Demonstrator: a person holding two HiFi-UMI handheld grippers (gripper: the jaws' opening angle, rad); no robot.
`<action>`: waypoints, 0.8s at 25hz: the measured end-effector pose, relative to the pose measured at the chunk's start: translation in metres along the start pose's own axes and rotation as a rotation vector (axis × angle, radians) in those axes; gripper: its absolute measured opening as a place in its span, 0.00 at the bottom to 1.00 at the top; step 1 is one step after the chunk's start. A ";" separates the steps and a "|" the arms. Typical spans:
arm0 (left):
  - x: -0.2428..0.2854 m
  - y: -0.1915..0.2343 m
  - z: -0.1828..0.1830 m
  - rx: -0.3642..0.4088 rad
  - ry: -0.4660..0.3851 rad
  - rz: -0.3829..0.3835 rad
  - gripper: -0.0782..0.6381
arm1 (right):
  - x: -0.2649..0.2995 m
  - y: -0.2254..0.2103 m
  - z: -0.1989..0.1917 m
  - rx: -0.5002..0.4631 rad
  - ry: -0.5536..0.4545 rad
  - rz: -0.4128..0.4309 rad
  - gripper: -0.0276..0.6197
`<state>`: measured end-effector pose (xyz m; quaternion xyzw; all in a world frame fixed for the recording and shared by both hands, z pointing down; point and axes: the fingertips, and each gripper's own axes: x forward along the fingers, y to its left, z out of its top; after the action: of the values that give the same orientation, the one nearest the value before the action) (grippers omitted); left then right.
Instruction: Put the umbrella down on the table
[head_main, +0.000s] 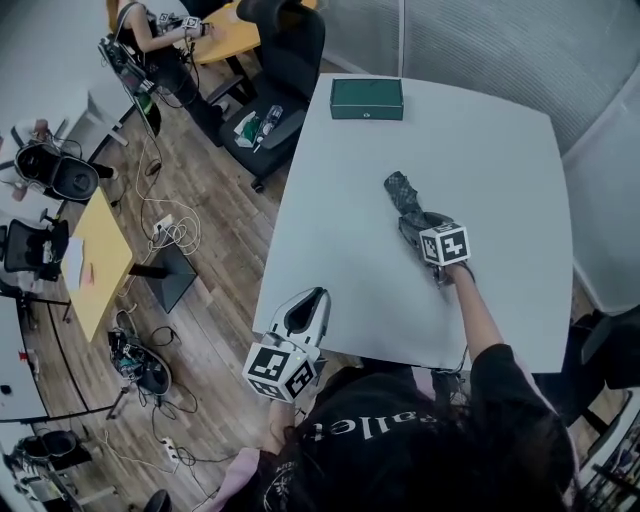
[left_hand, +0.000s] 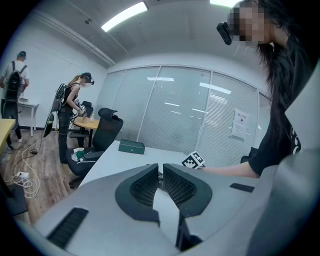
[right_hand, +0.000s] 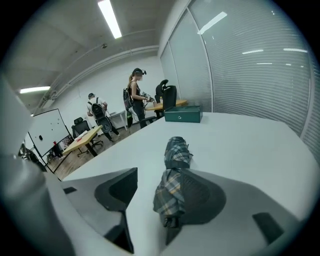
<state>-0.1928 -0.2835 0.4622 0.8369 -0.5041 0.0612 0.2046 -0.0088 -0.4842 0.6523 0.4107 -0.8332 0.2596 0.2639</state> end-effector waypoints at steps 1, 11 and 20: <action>0.000 -0.003 0.000 0.003 -0.004 -0.006 0.15 | -0.008 0.006 0.002 0.011 -0.024 0.017 0.46; -0.022 -0.038 -0.003 0.034 -0.035 -0.066 0.15 | -0.107 0.072 -0.004 0.120 -0.187 0.091 0.36; -0.052 -0.063 -0.012 0.057 -0.055 -0.104 0.15 | -0.169 0.134 -0.019 0.185 -0.301 0.127 0.28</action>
<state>-0.1617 -0.2101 0.4396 0.8687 -0.4635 0.0422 0.1696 -0.0260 -0.3086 0.5264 0.4141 -0.8601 0.2870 0.0805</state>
